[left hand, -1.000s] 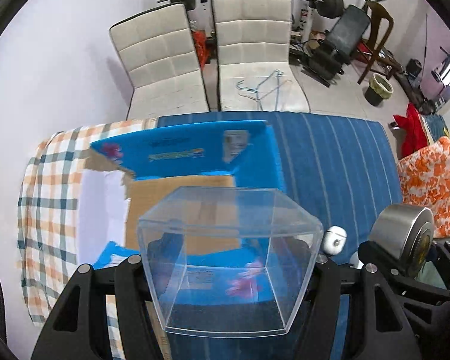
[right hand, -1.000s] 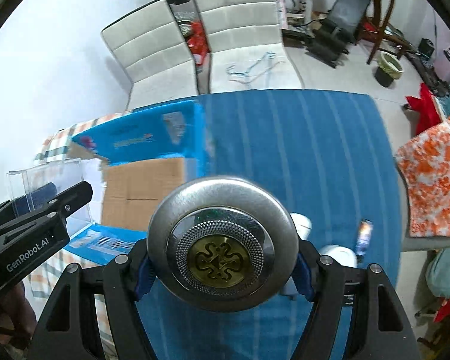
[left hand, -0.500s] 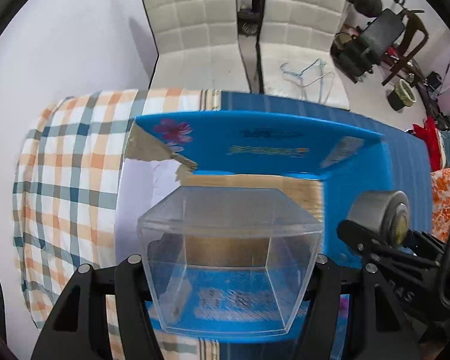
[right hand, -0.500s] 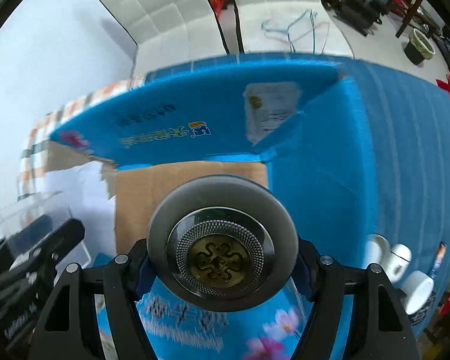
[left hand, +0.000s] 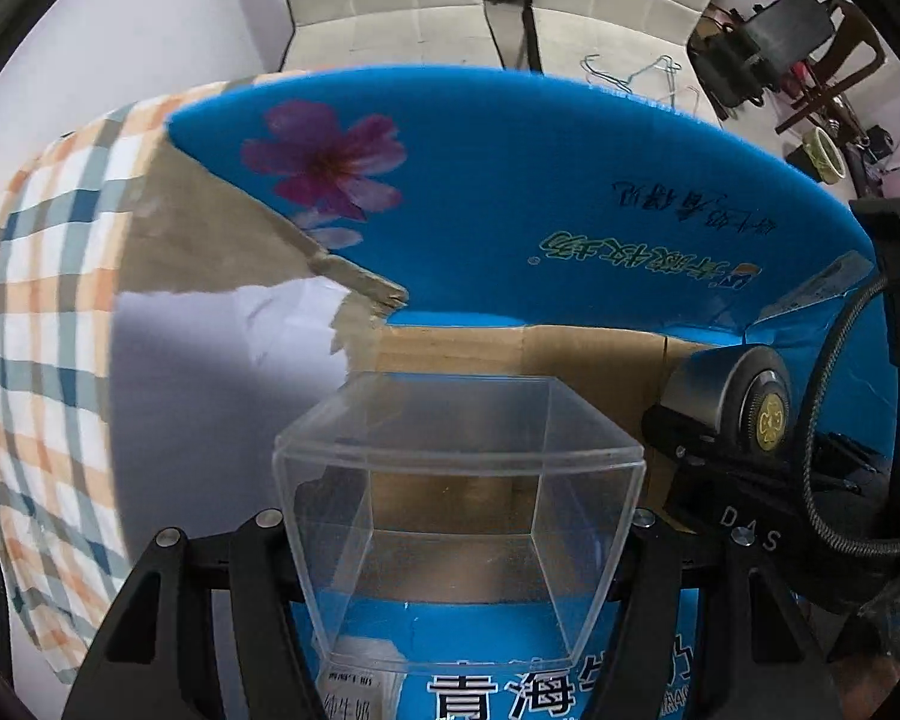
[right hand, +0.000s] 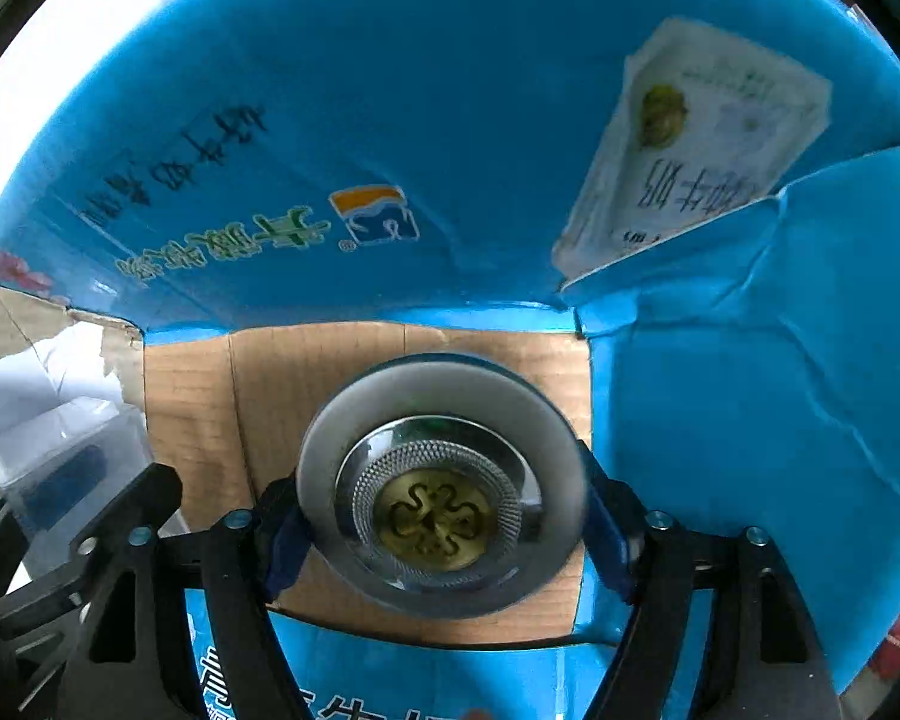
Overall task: Organize rigid objects
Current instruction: 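Carry the silver tin and clear cube over the open blue box with both grippers, then lower both objects into the box and open both grippers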
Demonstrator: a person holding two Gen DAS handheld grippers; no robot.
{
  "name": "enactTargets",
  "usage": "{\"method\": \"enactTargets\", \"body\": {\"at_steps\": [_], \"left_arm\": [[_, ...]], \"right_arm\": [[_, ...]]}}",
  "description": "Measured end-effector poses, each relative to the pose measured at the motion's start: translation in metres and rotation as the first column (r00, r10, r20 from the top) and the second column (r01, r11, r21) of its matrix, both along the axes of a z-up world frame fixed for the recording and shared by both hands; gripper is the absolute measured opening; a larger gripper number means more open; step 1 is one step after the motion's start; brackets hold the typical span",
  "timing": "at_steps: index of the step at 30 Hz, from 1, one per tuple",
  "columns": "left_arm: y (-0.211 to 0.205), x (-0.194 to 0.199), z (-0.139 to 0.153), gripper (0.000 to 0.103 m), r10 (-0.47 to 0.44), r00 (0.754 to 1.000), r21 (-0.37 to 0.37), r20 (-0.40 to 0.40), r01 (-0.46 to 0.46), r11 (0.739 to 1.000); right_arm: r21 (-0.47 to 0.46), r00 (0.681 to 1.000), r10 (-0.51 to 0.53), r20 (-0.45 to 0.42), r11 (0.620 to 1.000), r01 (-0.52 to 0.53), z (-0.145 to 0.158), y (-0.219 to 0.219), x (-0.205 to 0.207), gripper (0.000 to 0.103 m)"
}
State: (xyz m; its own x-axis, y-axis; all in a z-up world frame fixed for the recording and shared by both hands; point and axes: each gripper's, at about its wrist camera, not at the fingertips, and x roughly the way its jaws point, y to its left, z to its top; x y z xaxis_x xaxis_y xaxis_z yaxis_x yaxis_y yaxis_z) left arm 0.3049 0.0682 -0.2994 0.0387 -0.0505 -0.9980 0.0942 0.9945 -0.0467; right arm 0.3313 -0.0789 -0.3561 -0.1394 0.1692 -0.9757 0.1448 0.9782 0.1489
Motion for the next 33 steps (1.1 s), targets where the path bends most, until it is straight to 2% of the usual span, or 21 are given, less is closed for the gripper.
{"method": "enactTargets", "body": {"at_steps": [4, 7, 10, 11, 15, 18, 25, 30, 31, 32, 33], "left_arm": [[0.006, -0.001, -0.005, 0.061, 0.014, 1.000, -0.018, -0.014, -0.014, 1.000], [0.013, -0.001, -0.001, 0.061, 0.034, 0.999, -0.049, -0.018, -0.035, 0.998], [0.016, 0.002, 0.002, 0.061, 0.036, 0.999, -0.086, -0.033, -0.038, 0.996], [0.016, 0.003, 0.003, 0.061, 0.034, 0.999, -0.106, -0.038, -0.038, 0.994], [0.006, 0.012, -0.004, 0.061, 0.009, 0.997, -0.194, -0.080, -0.024, 0.981], [-0.004, 0.018, -0.013, 0.061, -0.004, 0.994, -0.244, -0.109, -0.023, 0.970], [-0.021, 0.028, -0.030, 0.062, -0.027, 0.989, -0.238, -0.146, -0.009, 0.971], [-0.021, 0.031, -0.028, 0.062, -0.024, 0.987, -0.218, -0.161, -0.012, 0.976], [-0.022, 0.034, -0.028, 0.064, -0.026, 0.986, -0.209, -0.163, -0.009, 0.978], [-0.022, 0.034, -0.027, 0.078, -0.027, 0.987, -0.184, -0.160, -0.002, 0.983], [-0.022, 0.035, -0.025, 0.086, -0.024, 0.989, -0.163, -0.148, 0.000, 0.987]], "right_arm": [[0.005, 1.000, -0.006, 0.011, 1.000, 0.006, 0.016, 0.000, 0.007, 0.089], [0.021, 1.000, -0.024, 0.018, 1.000, 0.023, 0.031, -0.008, 0.008, 0.091], [-0.003, 0.998, -0.042, 0.038, 0.999, 0.042, 0.044, -0.015, 0.010, 0.094], [-0.010, 0.998, -0.052, 0.043, 0.999, 0.052, 0.049, -0.017, 0.011, 0.098], [-0.029, 0.994, -0.085, 0.073, 0.996, 0.087, 0.060, -0.034, 0.017, 0.099], [0.001, 0.992, -0.103, 0.072, 0.995, 0.103, 0.057, -0.040, 0.021, 0.099], [-0.008, 0.990, -0.114, 0.083, 0.993, 0.115, 0.049, -0.037, 0.020, 0.099], [-0.013, 0.990, -0.105, 0.099, 0.994, 0.107, 0.053, -0.040, 0.018, 0.099], [-0.015, 0.989, -0.103, 0.105, 0.994, 0.105, 0.055, -0.041, 0.018, 0.099], [-0.013, 0.989, -0.104, 0.108, 0.994, 0.106, 0.055, -0.041, 0.018, 0.099], [-0.010, 0.988, -0.106, 0.111, 0.994, 0.108, 0.057, -0.042, 0.017, 0.099]]}}
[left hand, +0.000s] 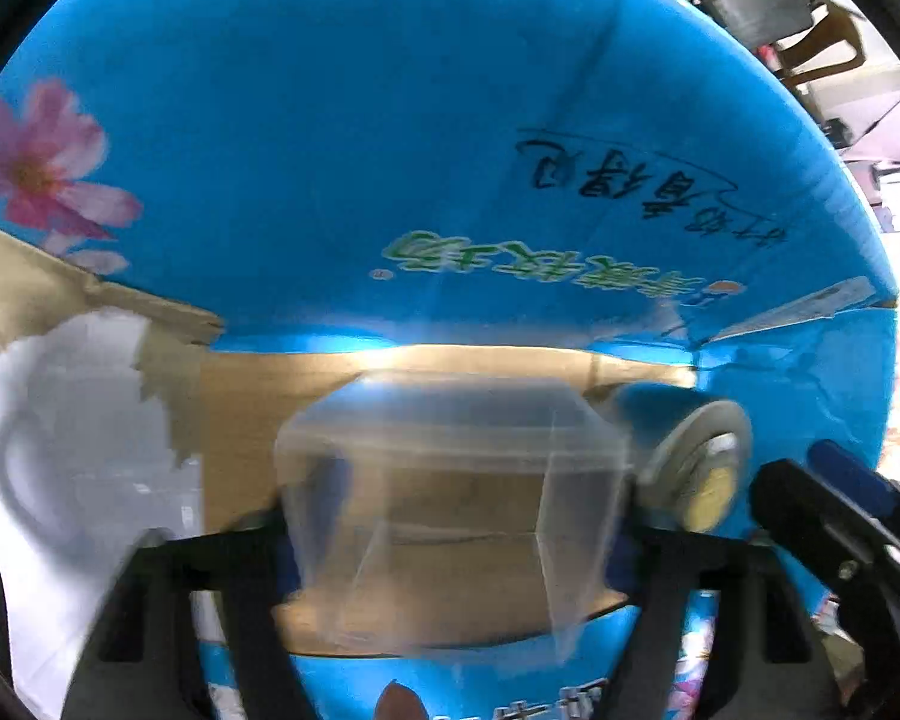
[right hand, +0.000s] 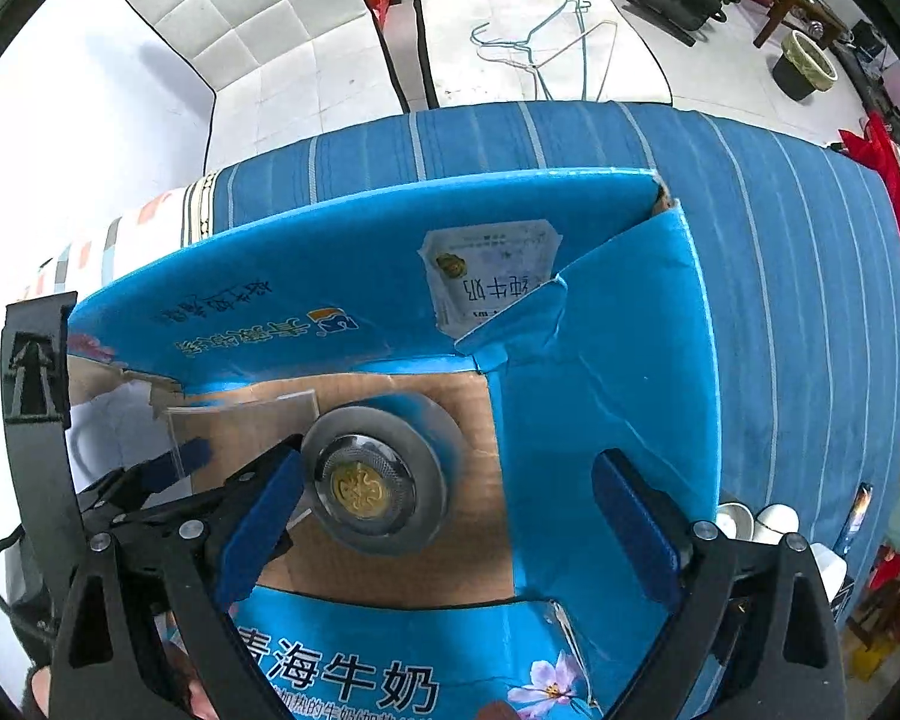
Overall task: Organize rigid objects
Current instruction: 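Lower both objects into the box and open both grippers, then lift both grippers out of the box toward the remaining objects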
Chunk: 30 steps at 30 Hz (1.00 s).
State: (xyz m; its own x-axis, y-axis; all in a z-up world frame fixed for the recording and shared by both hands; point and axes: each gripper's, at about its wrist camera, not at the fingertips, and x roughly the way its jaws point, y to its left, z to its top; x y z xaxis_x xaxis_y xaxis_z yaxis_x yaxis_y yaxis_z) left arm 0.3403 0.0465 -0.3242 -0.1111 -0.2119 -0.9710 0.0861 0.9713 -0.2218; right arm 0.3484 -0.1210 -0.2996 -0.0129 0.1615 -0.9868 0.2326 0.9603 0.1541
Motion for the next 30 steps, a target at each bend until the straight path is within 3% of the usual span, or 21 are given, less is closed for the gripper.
{"method": "enactTargets", "body": {"at_steps": [3, 5, 10, 15, 22, 23, 30], "left_arm": [[0.007, 0.001, 0.005, 0.100, 0.023, 1.000, -0.003, 0.016, -0.023, 1.000], [0.013, -0.001, 0.009, 0.102, 0.029, 0.999, -0.014, 0.019, -0.029, 0.999], [0.025, -0.013, 0.039, 0.102, 0.036, 0.997, -0.012, 0.074, -0.036, 0.999], [0.035, -0.041, 0.070, 0.102, 0.011, 0.987, 0.059, 0.162, -0.021, 0.998], [0.043, -0.083, 0.116, 0.102, 0.016, 0.956, 0.103, 0.292, -0.048, 0.994], [0.037, -0.080, 0.111, 0.103, 0.015, 0.952, 0.107, 0.304, -0.049, 0.993], [0.037, -0.110, 0.160, 0.102, -0.013, 0.915, 0.164, 0.403, -0.058, 0.985]], "right_arm": [[-0.001, 1.000, 0.002, 0.015, 1.000, -0.002, 0.007, -0.003, -0.003, 0.099], [-0.015, 0.999, 0.019, 0.027, 1.000, -0.019, 0.014, -0.004, -0.008, 0.099], [-0.051, 0.995, 0.066, 0.073, 0.997, -0.062, 0.033, -0.003, -0.028, 0.103], [-0.069, 0.987, 0.112, 0.115, 0.992, -0.105, 0.050, 0.004, -0.056, 0.103], [-0.055, 0.972, 0.114, 0.205, 0.993, -0.105, 0.082, 0.015, -0.098, 0.103], [-0.053, 0.970, 0.116, 0.214, 0.993, -0.107, 0.088, 0.016, -0.103, 0.103], [-0.076, 0.940, 0.138, 0.311, 0.990, -0.121, 0.145, 0.023, -0.143, 0.103]]}}
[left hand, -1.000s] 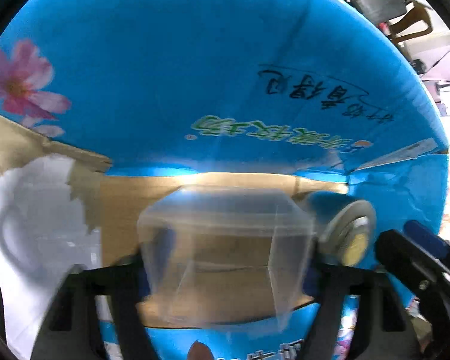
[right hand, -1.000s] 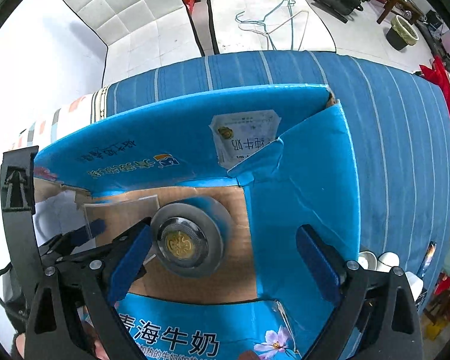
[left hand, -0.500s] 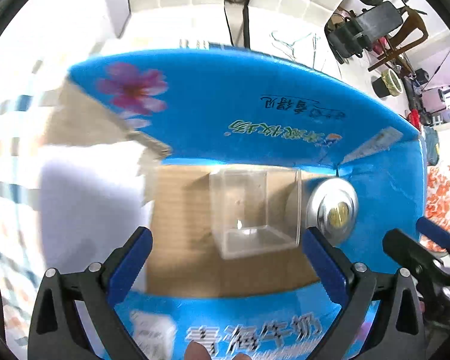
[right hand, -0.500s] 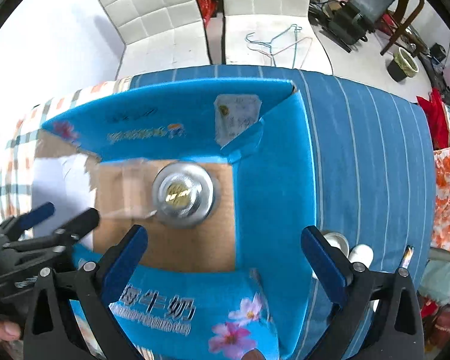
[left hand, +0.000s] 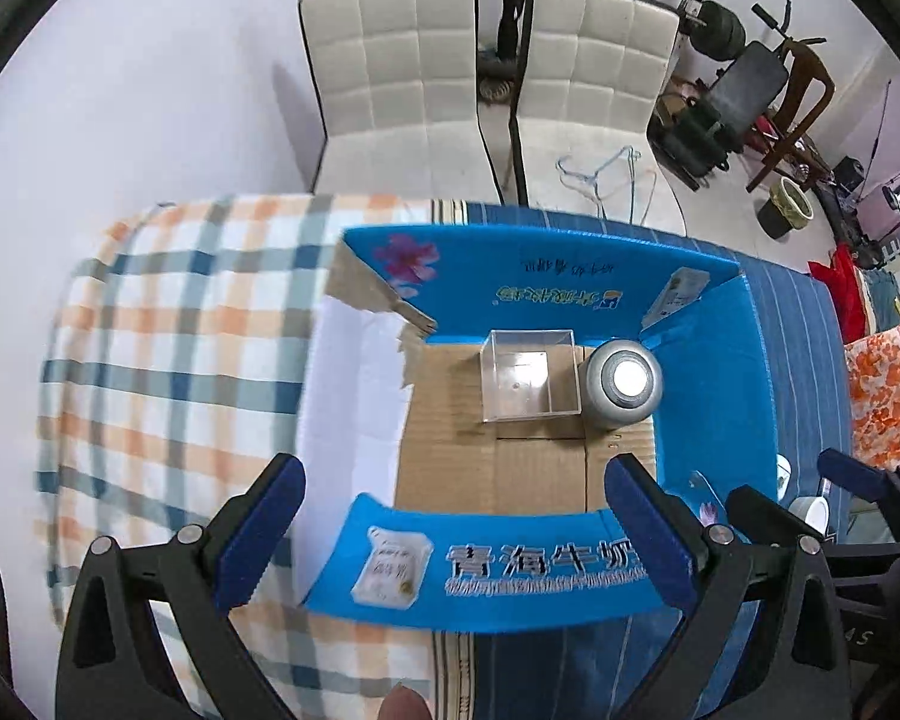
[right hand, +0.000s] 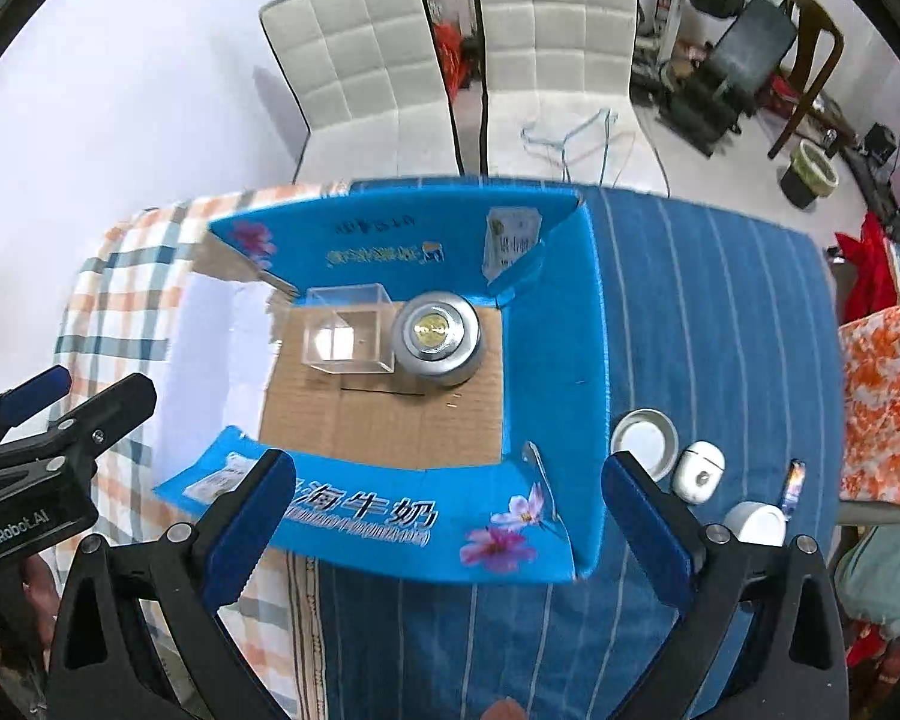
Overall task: Organize rigid objects
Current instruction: 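Lift both grippers out of the box toward the remaining objects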
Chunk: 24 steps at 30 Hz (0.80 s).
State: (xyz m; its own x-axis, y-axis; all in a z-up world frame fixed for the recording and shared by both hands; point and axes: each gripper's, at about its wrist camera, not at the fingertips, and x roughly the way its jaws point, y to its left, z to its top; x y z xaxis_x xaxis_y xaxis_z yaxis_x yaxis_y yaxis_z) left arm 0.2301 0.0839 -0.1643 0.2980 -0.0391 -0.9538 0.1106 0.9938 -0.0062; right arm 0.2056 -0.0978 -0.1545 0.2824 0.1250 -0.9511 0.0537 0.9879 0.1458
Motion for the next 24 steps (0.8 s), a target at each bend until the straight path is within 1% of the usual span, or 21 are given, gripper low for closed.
{"method": "enactTargets", "body": {"at_steps": [5, 13, 14, 17, 19, 22, 24], "left_arm": [[-0.001, -0.023, 0.043, 0.103, -0.012, 0.998, 0.024, 0.062, 0.011, 1.000], [-0.009, -0.055, 0.084, 0.103, -0.032, 0.990, 0.031, 0.134, 0.028, 0.999], [-0.010, -0.058, 0.087, 0.103, -0.031, 0.990, 0.027, 0.135, 0.027, 0.999], [-0.018, -0.066, 0.093, 0.103, -0.027, 0.991, 0.015, 0.131, 0.025, 1.000], [-0.028, -0.074, 0.096, 0.102, -0.027, 0.991, 0.008, 0.133, 0.027, 1.000], [-0.052, -0.086, 0.093, 0.102, -0.047, 0.991, 0.017, 0.126, 0.045, 0.999], [-0.071, -0.092, 0.087, 0.102, -0.070, 0.991, 0.017, 0.114, 0.068, 0.998]], "right_arm": [[0.014, 0.999, 0.007, 0.047, 1.000, -0.007, 0.036, 0.004, -0.026, 0.103], [0.070, 0.996, 0.000, 0.094, 0.998, -0.007, 0.073, -0.007, -0.059, 0.103], [0.093, 0.994, 0.010, 0.108, 0.996, -0.020, 0.075, -0.011, -0.063, 0.103], [0.108, 0.994, -0.002, 0.106, 0.994, -0.009, 0.076, -0.032, -0.073, 0.103], [0.111, 0.995, -0.018, 0.094, 0.994, 0.008, 0.071, -0.051, -0.080, 0.103], [0.108, 0.996, -0.064, 0.058, 0.993, 0.057, 0.055, -0.095, -0.090, 0.103], [0.087, 0.993, -0.111, 0.034, 0.990, 0.108, 0.042, -0.128, -0.097, 0.103]]}}
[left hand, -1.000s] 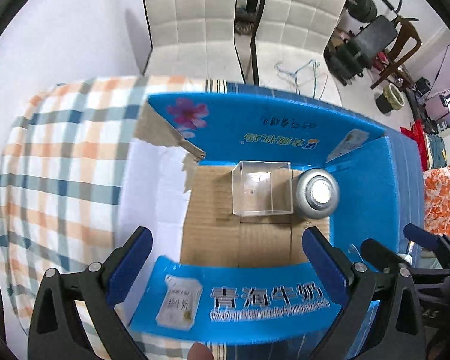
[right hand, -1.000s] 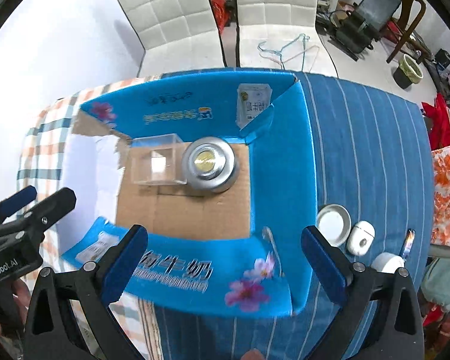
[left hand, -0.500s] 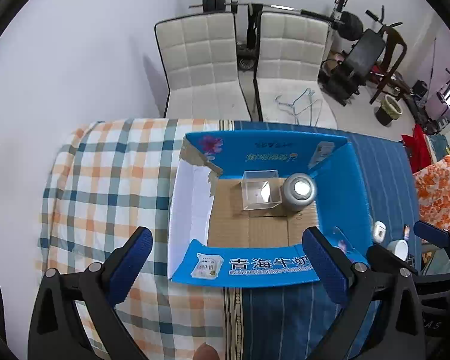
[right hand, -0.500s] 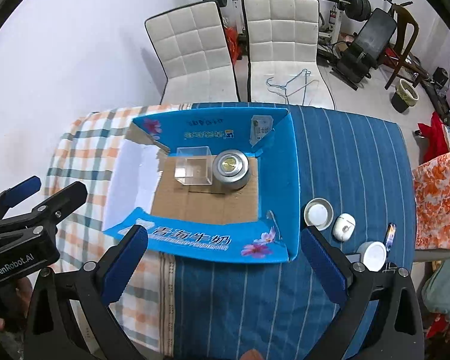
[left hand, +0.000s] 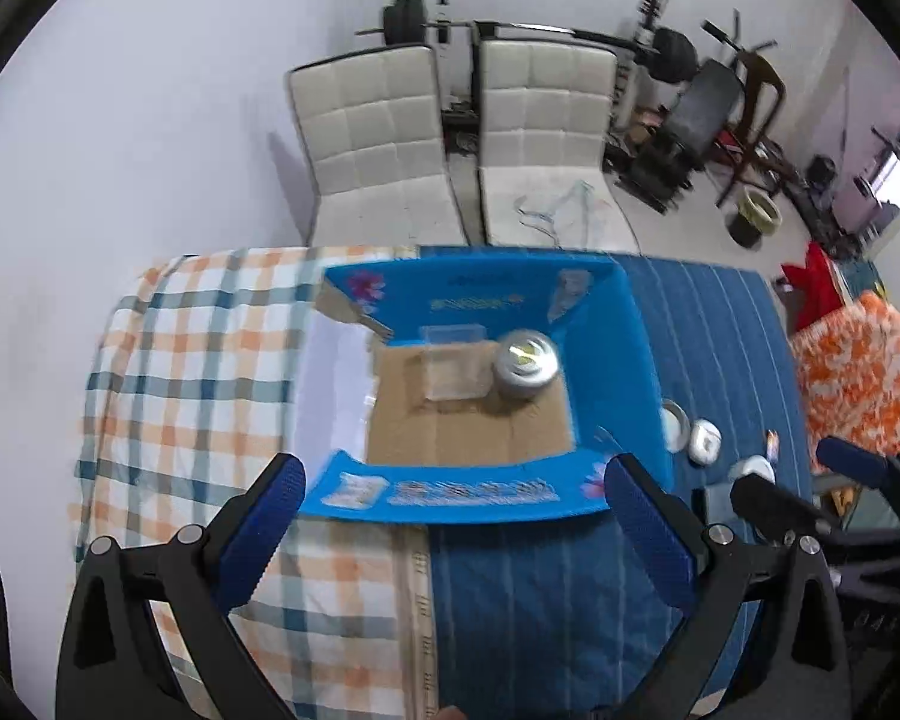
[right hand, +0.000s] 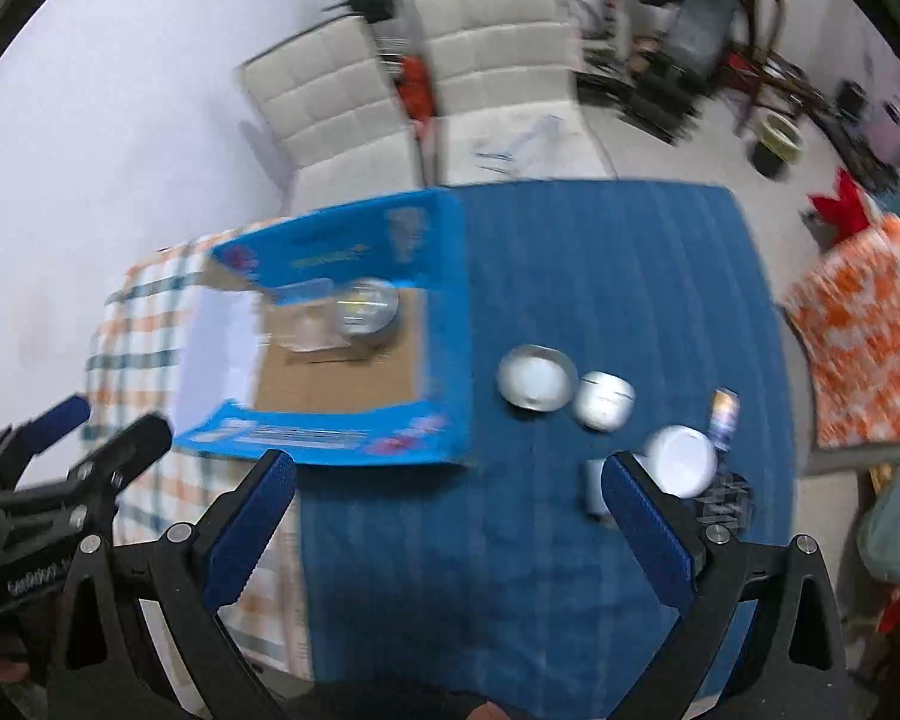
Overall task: Organize rigid objects
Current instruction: 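Lift both grippers out of the box toward the remaining objects, then grasp the grey charger with the left gripper while the right grasps the black 'Blank ME' tin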
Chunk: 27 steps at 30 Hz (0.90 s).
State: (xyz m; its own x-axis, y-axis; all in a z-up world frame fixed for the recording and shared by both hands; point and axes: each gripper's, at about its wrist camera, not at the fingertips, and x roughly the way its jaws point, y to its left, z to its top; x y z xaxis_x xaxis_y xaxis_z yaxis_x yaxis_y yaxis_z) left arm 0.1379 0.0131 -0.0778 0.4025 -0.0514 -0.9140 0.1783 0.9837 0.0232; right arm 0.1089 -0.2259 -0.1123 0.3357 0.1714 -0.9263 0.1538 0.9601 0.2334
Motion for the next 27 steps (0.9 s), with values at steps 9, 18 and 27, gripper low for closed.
{"method": "enactTargets", "body": {"at_steps": [9, 18, 27], "left_arm": [[-0.135, -0.026, -0.077, 0.102, -0.149, 0.974, -0.025, -0.168, 0.147, 0.989], [-0.247, -0.047, -0.178, 0.102, -0.238, 0.918, -0.005, -0.318, 0.250, 0.968], [-0.302, -0.037, -0.272, 0.103, -0.241, 0.854, 0.094, -0.461, 0.317, 0.944]], "right_arm": [[-0.041, 0.947, -0.273, -0.168, 0.962, 0.270, -0.098, -0.158, -0.032, 0.103], [-0.005, 0.836, -0.415, -0.359, 0.896, 0.443, -0.212, -0.236, -0.062, 0.094], [-0.002, 0.825, -0.413, -0.387, 0.895, 0.447, -0.246, -0.252, -0.068, 0.094]]}}
